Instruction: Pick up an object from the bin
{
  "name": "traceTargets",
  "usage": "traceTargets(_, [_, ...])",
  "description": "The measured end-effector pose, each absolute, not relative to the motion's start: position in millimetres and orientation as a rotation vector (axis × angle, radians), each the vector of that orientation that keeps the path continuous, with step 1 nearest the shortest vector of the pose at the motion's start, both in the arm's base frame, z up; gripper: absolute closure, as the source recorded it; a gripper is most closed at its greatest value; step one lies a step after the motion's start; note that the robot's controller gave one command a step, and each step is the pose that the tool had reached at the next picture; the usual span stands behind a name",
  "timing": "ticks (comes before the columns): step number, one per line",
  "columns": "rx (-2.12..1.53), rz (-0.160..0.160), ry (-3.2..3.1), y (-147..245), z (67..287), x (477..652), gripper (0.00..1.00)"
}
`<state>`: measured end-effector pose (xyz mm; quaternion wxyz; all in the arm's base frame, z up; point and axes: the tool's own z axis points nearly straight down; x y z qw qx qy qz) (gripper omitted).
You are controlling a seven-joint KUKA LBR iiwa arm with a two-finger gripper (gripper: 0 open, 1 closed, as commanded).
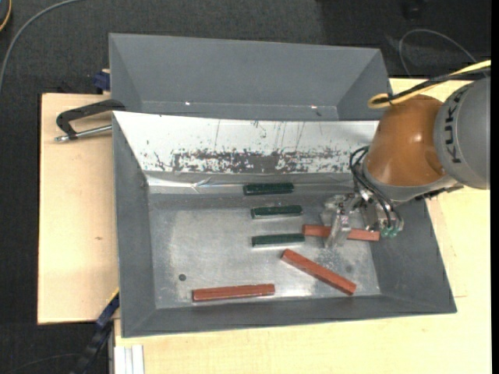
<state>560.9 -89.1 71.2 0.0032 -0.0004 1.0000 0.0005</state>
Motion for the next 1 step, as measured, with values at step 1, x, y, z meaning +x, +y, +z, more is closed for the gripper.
traceTargets(1, [0.072,0.000,3.135,-101.6,202.0,570.9,1.00])
